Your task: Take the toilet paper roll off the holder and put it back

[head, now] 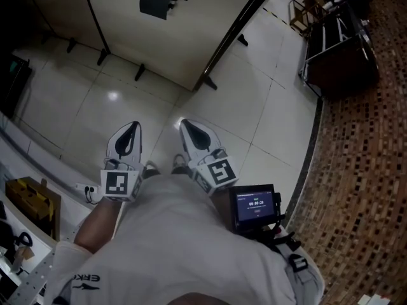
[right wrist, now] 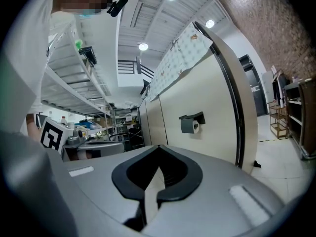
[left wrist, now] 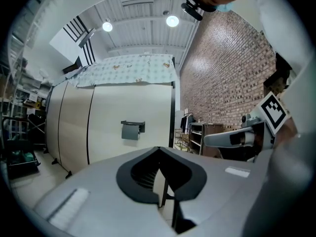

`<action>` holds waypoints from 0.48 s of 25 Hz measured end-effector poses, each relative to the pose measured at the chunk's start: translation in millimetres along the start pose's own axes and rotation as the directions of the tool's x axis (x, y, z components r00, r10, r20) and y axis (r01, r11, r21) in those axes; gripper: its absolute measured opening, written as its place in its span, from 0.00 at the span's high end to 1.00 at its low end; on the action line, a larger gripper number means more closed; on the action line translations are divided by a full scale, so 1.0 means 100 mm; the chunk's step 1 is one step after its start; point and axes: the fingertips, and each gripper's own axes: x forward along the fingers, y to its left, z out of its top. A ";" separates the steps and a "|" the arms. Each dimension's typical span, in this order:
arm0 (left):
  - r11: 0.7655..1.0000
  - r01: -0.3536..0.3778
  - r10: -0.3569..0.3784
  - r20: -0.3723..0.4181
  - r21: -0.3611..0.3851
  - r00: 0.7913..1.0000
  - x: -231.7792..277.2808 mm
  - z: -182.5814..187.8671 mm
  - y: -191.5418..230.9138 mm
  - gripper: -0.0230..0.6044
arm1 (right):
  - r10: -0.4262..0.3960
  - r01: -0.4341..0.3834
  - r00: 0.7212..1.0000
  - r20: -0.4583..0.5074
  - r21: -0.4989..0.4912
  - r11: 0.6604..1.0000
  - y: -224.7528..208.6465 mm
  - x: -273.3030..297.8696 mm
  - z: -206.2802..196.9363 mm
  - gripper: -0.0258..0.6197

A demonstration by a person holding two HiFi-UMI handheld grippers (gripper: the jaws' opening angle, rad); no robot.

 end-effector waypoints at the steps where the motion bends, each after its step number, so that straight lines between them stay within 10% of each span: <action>1: 1.000 0.004 -0.004 -0.002 -0.001 1.000 0.00 0.00 -0.02 0.96 | -0.001 0.001 1.000 0.000 0.000 1.000 0.00 0.00 0.00 0.94; 12: 1.000 0.029 -0.029 -0.009 0.002 1.000 0.02 -0.04 -0.12 0.96 | 0.010 -0.010 1.000 -0.023 -0.017 1.000 0.00 0.03 -0.04 0.94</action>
